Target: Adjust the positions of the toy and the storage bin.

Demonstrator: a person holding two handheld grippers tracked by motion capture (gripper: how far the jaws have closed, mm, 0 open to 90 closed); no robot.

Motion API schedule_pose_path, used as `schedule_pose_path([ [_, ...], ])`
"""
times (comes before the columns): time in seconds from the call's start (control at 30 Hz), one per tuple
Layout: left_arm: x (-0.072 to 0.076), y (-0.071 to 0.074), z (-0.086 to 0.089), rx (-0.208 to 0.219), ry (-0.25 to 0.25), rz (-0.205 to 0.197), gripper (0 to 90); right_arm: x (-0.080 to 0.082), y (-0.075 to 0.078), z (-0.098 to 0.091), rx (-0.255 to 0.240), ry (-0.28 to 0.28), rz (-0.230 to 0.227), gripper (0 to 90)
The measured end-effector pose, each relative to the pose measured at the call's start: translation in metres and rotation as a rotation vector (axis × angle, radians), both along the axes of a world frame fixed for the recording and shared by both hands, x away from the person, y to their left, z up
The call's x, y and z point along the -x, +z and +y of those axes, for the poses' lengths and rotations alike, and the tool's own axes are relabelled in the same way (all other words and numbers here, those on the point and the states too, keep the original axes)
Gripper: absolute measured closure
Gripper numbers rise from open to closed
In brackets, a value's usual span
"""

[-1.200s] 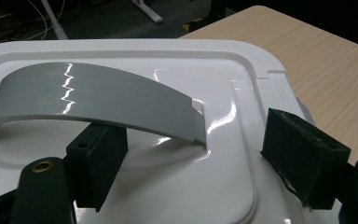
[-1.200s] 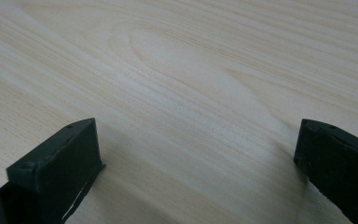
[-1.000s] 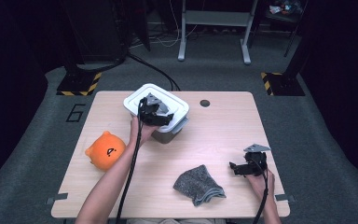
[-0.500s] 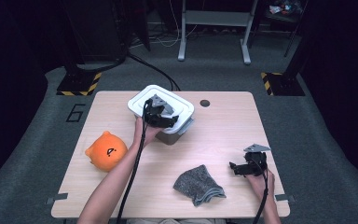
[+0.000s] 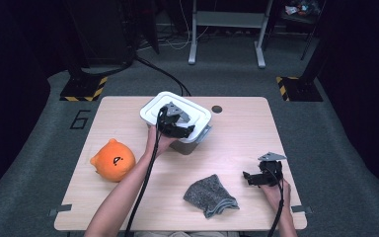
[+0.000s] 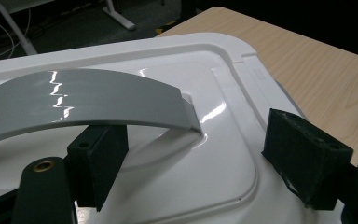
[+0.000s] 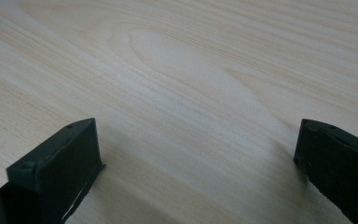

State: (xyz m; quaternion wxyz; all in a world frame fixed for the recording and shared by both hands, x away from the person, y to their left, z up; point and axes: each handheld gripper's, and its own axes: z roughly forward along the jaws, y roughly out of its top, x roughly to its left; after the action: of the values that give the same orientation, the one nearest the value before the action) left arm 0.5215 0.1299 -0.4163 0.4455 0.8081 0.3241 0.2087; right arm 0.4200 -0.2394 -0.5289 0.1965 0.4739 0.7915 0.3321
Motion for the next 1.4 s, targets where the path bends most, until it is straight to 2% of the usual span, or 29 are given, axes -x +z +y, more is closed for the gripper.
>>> schedule_pose_path([
  [0.33, 0.003, -0.002, -0.008, 0.016, -0.041, -0.01, 21.7, 0.0, 0.0, 0.0, 0.0, 0.001, -0.001, 0.0],
  [0.57, 0.005, -0.002, -0.016, 0.014, -0.07, -0.002, 21.6, 0.0, 0.0, 0.0, -0.001, 0.0, -0.001, 0.0],
  [1.03, 0.008, -0.003, -0.031, 0.036, -0.1, -0.011, 21.6, 0.0, 0.0, 0.0, 0.003, 0.004, -0.005, 0.0],
  [1.4, 0.012, -0.003, -0.043, 0.033, -0.142, -0.014, 21.6, 0.0, 0.0, 0.0, 0.004, 0.004, -0.003, 0.0],
])
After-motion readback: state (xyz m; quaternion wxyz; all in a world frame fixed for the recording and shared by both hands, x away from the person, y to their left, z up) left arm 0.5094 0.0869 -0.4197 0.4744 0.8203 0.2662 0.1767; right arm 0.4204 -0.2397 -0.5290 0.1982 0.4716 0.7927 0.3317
